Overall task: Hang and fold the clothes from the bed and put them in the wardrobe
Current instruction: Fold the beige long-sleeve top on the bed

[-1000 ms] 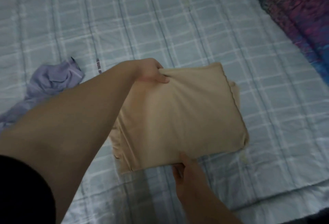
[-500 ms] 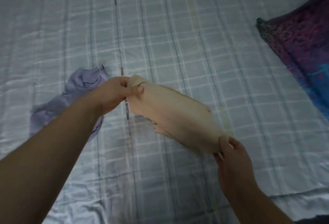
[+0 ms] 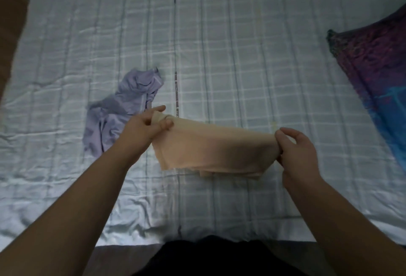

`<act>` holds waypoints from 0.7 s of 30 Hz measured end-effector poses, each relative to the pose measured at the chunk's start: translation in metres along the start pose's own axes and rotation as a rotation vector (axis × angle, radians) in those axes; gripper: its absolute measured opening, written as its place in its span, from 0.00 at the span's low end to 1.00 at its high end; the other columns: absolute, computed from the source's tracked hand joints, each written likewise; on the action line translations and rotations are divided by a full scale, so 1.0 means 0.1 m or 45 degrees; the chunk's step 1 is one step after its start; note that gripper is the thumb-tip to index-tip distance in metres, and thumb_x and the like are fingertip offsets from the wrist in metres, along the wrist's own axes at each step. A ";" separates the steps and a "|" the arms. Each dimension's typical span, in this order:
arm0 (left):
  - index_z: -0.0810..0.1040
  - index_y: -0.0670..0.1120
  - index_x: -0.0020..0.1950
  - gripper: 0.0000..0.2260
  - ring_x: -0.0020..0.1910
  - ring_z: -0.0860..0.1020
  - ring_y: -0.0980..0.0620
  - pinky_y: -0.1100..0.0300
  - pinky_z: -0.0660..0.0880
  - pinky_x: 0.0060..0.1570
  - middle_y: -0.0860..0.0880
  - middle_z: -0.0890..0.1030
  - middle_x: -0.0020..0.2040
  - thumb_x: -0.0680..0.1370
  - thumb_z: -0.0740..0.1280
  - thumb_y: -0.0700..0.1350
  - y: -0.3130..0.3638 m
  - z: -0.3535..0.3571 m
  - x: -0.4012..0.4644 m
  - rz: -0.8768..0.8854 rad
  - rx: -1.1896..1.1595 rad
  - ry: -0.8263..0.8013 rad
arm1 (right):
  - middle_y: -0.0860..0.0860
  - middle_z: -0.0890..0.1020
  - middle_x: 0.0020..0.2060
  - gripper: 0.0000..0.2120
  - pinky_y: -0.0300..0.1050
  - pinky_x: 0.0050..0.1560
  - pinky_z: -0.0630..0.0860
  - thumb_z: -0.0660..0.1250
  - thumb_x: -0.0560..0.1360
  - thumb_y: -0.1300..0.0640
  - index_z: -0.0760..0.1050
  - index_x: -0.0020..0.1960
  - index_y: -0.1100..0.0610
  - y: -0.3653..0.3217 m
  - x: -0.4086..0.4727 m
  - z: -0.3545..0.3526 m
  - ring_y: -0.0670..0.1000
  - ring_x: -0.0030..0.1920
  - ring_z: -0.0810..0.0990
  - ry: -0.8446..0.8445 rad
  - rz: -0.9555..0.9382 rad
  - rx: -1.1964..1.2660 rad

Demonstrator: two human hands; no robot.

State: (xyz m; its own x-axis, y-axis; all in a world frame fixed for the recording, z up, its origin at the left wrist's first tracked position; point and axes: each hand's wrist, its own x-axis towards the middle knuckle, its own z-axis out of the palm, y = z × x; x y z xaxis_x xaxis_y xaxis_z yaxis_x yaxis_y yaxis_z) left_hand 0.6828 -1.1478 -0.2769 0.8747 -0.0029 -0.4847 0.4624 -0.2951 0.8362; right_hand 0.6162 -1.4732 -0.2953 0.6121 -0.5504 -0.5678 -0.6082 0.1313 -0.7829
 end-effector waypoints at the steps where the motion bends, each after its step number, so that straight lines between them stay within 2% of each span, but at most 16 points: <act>1: 0.85 0.53 0.47 0.04 0.53 0.79 0.60 0.66 0.73 0.49 0.55 0.82 0.55 0.73 0.74 0.50 0.01 0.05 0.08 -0.043 -0.041 0.020 | 0.53 0.84 0.49 0.12 0.57 0.58 0.79 0.73 0.64 0.44 0.82 0.46 0.46 -0.05 0.13 0.05 0.54 0.52 0.82 -0.027 0.034 0.012; 3: 0.84 0.44 0.48 0.12 0.46 0.81 0.53 0.64 0.75 0.42 0.50 0.84 0.45 0.73 0.74 0.52 -0.07 0.17 0.43 -0.147 -0.069 0.073 | 0.55 0.83 0.43 0.05 0.53 0.48 0.79 0.73 0.70 0.52 0.81 0.43 0.52 -0.20 0.43 0.25 0.54 0.44 0.81 -0.098 0.101 0.021; 4: 0.84 0.42 0.49 0.16 0.46 0.80 0.51 0.62 0.75 0.40 0.48 0.84 0.44 0.73 0.74 0.54 -0.13 0.23 0.65 -0.220 -0.073 0.096 | 0.56 0.82 0.41 0.02 0.51 0.44 0.77 0.72 0.73 0.56 0.80 0.43 0.53 -0.24 0.63 0.38 0.54 0.40 0.80 -0.125 0.150 0.019; 7: 0.80 0.42 0.59 0.25 0.52 0.81 0.47 0.56 0.77 0.46 0.45 0.83 0.54 0.70 0.76 0.58 -0.38 0.42 1.49 -0.486 -0.152 0.112 | 0.54 0.78 0.34 0.07 0.44 0.37 0.73 0.69 0.76 0.57 0.76 0.40 0.55 -0.23 1.41 0.81 0.51 0.33 0.75 -0.152 0.327 -0.007; 9: 0.80 0.43 0.59 0.23 0.48 0.81 0.47 0.56 0.77 0.44 0.45 0.83 0.53 0.72 0.74 0.57 -0.54 0.53 2.06 -0.597 -0.130 0.079 | 0.54 0.74 0.31 0.09 0.43 0.34 0.71 0.68 0.76 0.59 0.74 0.37 0.56 -0.12 1.96 1.07 0.50 0.28 0.73 -0.175 0.305 -0.050; 12: 0.83 0.42 0.53 0.18 0.33 0.76 0.51 0.60 0.71 0.36 0.45 0.79 0.40 0.73 0.74 0.56 -0.78 0.61 2.70 -0.614 -0.056 0.017 | 0.55 0.72 0.30 0.10 0.43 0.32 0.68 0.65 0.73 0.64 0.71 0.34 0.57 0.08 2.64 1.38 0.50 0.24 0.71 -0.145 0.284 -0.131; 14: 0.81 0.39 0.48 0.15 0.26 0.74 0.52 0.64 0.69 0.31 0.42 0.77 0.36 0.73 0.76 0.50 -0.94 0.61 2.91 -0.527 -0.054 0.018 | 0.52 0.72 0.32 0.08 0.44 0.32 0.70 0.64 0.73 0.61 0.70 0.35 0.55 0.20 2.81 1.48 0.51 0.29 0.71 -0.143 0.170 -0.287; 15: 0.79 0.39 0.46 0.14 0.26 0.74 0.52 0.66 0.69 0.28 0.42 0.77 0.37 0.72 0.76 0.48 -1.01 0.62 2.95 -0.475 -0.004 0.037 | 0.53 0.73 0.33 0.06 0.45 0.33 0.72 0.64 0.72 0.59 0.72 0.37 0.54 0.27 2.82 1.50 0.53 0.31 0.73 -0.114 0.065 -0.390; 16: 0.78 0.39 0.47 0.14 0.29 0.76 0.50 0.66 0.69 0.26 0.41 0.78 0.39 0.72 0.76 0.48 -1.09 0.63 2.95 -0.422 0.085 0.076 | 0.54 0.75 0.35 0.02 0.48 0.37 0.74 0.64 0.71 0.59 0.75 0.41 0.54 0.37 2.79 1.49 0.55 0.35 0.75 -0.071 -0.055 -0.448; 17: 0.77 0.39 0.49 0.17 0.34 0.79 0.48 0.64 0.70 0.28 0.41 0.80 0.43 0.70 0.76 0.49 -1.17 0.64 2.91 -0.368 0.200 0.150 | 0.55 0.78 0.41 0.06 0.51 0.44 0.76 0.64 0.72 0.58 0.77 0.48 0.53 0.49 2.74 1.46 0.56 0.42 0.78 -0.011 -0.179 -0.494; 19: 0.75 0.39 0.53 0.20 0.47 0.80 0.42 0.59 0.72 0.39 0.39 0.80 0.51 0.68 0.74 0.50 -1.29 0.68 2.75 -0.225 0.385 0.398 | 0.58 0.78 0.56 0.16 0.53 0.62 0.72 0.62 0.74 0.58 0.74 0.62 0.57 0.70 2.57 1.40 0.58 0.56 0.76 0.102 -0.544 -0.657; 21: 0.73 0.39 0.60 0.19 0.61 0.74 0.37 0.52 0.71 0.57 0.36 0.75 0.61 0.72 0.67 0.44 -1.37 0.82 2.46 0.171 0.680 0.529 | 0.60 0.74 0.66 0.22 0.53 0.71 0.63 0.61 0.75 0.60 0.72 0.68 0.61 0.84 2.36 1.37 0.59 0.66 0.71 0.047 -0.970 -0.888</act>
State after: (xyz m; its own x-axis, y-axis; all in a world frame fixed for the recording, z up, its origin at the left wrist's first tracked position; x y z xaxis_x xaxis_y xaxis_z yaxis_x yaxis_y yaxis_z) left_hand 0.8228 -1.1866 -0.5317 0.9520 0.2622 -0.1579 0.3039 -0.7486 0.5892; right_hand 0.7792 -1.4789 -0.5298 0.9489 -0.3138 0.0345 -0.2307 -0.7637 -0.6029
